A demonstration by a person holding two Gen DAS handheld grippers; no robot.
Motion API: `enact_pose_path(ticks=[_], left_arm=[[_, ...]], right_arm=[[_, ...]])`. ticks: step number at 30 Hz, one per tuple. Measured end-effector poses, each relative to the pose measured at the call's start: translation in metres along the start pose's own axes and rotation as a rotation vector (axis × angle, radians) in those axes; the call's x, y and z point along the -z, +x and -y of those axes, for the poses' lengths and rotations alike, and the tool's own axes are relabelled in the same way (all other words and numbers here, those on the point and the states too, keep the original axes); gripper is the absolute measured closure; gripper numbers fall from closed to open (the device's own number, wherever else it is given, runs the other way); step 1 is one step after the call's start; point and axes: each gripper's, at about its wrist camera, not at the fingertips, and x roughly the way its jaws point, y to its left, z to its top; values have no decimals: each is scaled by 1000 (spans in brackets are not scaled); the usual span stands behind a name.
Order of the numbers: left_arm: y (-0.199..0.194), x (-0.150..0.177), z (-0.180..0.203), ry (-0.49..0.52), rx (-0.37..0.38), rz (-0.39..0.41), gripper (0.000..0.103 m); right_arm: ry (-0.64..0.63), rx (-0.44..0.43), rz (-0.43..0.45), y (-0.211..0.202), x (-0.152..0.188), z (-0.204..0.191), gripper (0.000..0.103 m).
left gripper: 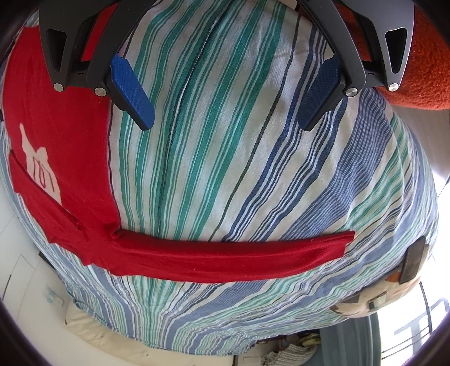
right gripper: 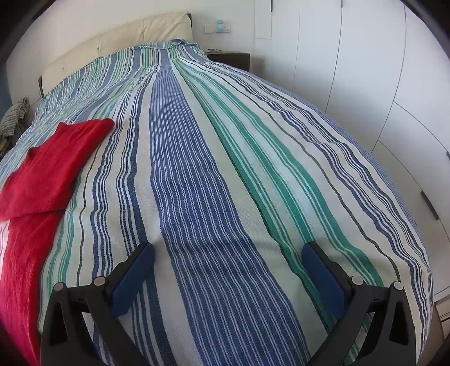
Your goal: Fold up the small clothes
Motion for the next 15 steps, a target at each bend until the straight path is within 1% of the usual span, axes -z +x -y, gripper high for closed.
enact_pose_path(ticks=[4, 8, 15], left_arm=[[0, 0, -8, -27, -7, -4, 1], [0, -3, -15, -60, 10, -6, 1], [-3, -5, -9, -56, 34, 4, 1]], right_arm=[[0, 0, 0, 0, 0, 0, 0], [0, 0, 0, 0, 0, 0, 0], [-1, 0, 0, 0, 0, 0, 0]])
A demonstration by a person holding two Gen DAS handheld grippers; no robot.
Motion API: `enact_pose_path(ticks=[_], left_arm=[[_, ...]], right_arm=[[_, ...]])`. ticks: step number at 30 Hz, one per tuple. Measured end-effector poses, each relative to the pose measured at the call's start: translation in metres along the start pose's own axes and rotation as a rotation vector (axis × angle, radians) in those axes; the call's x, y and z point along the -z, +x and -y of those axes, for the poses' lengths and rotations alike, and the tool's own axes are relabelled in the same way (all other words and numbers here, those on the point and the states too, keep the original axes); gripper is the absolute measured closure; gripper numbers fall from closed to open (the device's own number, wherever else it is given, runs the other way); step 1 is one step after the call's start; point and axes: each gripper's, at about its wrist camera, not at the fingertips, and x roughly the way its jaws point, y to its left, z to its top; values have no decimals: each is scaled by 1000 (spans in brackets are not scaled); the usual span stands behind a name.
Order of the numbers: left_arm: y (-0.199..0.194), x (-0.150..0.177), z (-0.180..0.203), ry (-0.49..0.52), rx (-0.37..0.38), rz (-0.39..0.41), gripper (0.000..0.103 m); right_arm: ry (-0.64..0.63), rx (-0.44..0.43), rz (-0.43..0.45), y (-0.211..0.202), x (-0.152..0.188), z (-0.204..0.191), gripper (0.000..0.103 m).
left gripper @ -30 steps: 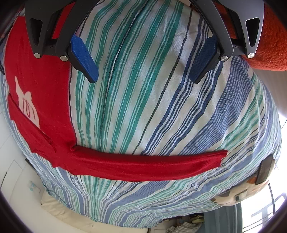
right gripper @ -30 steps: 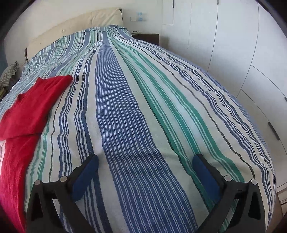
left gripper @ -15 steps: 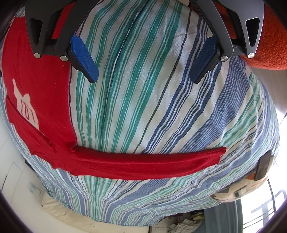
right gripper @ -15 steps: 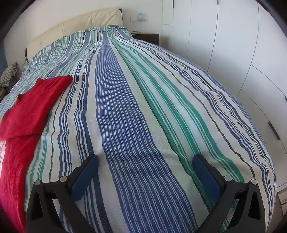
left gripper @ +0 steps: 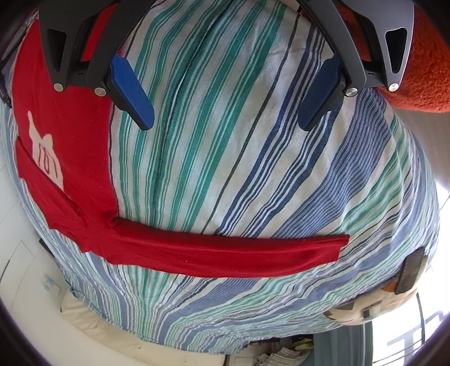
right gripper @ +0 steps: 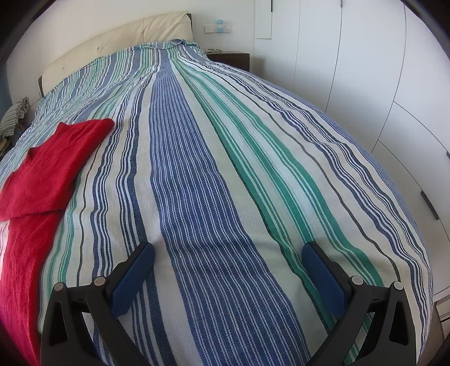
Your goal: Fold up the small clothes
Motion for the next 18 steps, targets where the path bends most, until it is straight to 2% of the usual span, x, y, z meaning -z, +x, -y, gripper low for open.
enact_pose_path(ticks=[7, 18], left_arm=[[-1, 3, 10, 52, -16, 5, 1], [-1, 2, 4, 27, -14, 3, 1]], right_arm=[[0, 0, 0, 0, 0, 0, 0], [0, 0, 0, 0, 0, 0, 0]])
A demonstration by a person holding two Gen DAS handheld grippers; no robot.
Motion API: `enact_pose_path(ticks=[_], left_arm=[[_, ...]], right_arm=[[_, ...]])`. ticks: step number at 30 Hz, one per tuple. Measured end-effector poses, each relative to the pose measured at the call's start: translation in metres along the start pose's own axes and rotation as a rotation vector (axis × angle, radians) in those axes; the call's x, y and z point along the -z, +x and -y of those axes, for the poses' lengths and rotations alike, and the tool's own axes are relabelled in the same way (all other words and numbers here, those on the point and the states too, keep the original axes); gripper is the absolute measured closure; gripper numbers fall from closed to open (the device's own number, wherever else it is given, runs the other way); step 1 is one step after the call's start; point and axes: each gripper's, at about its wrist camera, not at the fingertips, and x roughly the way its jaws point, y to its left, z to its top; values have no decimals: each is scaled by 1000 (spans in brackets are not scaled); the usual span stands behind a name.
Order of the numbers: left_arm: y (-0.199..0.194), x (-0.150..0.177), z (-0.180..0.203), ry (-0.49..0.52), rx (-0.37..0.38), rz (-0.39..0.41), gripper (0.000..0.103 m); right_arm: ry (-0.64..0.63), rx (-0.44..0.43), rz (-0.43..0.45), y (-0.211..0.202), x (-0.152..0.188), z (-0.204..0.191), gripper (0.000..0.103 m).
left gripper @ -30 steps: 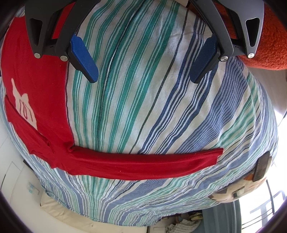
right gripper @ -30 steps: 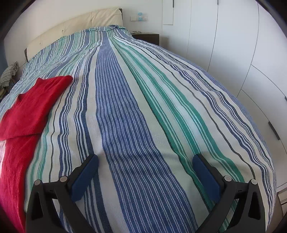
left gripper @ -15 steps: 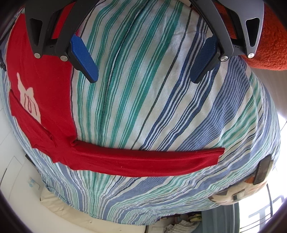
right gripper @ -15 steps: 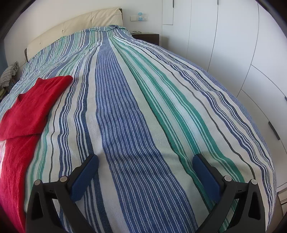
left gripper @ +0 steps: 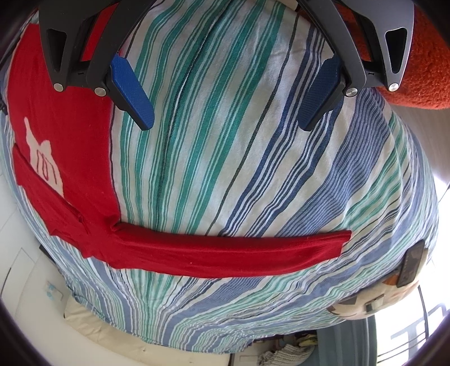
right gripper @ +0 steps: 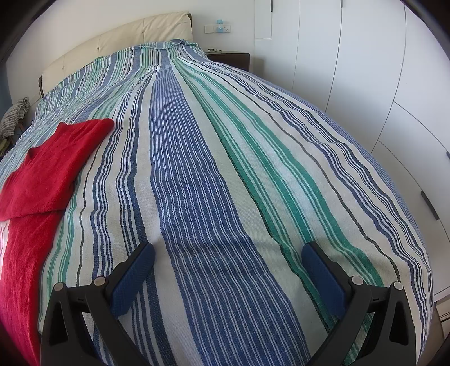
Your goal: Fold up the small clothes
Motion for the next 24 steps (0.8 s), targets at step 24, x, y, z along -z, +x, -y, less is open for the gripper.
enact_pose_path(ticks=[24], left_arm=[[-2, -3, -4, -20, 13, 0, 1]], right_arm=[[0, 0, 0, 0, 0, 0, 0]])
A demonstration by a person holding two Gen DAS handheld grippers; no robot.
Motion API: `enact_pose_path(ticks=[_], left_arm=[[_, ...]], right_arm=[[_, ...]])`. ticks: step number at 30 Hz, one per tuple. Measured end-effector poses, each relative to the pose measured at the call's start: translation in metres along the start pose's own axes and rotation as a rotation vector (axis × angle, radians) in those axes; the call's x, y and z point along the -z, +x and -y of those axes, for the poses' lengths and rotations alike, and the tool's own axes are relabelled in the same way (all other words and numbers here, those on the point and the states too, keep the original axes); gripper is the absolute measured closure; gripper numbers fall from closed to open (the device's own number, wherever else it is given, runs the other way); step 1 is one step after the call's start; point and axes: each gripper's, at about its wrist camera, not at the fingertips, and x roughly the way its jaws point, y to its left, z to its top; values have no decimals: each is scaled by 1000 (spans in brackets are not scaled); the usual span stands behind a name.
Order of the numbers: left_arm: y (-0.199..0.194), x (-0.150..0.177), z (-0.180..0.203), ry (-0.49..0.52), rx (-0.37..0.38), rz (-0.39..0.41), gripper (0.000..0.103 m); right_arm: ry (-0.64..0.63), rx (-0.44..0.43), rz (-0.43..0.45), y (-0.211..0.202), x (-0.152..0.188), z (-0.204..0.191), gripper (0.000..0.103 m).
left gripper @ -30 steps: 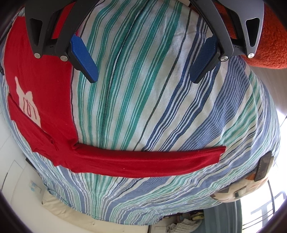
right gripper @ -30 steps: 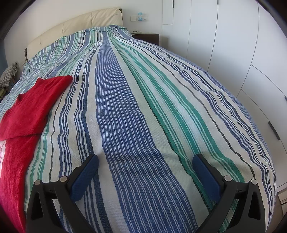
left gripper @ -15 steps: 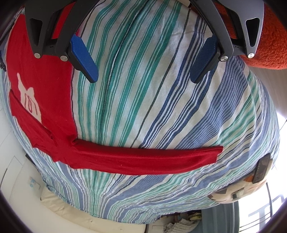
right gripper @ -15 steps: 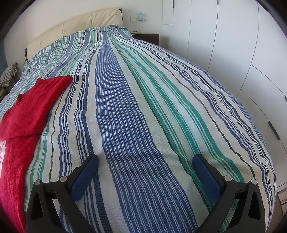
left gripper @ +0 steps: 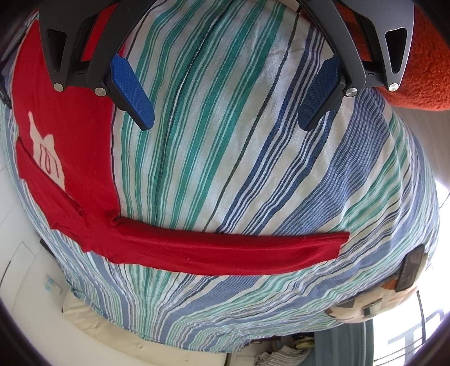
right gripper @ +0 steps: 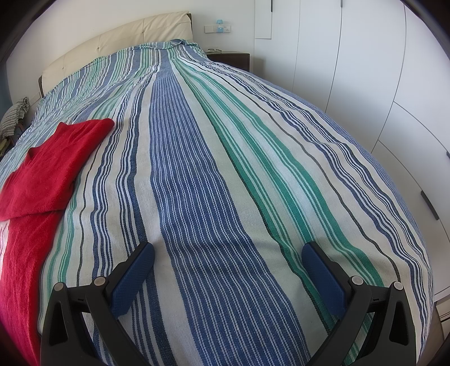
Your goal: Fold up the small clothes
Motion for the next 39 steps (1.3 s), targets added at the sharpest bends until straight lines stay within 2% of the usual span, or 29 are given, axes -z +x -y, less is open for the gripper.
enact_pose_path(ticks=[39], left_arm=[[4, 1, 2, 1, 1, -9, 1]], right_arm=[[0, 1, 0, 0, 1, 0, 0]])
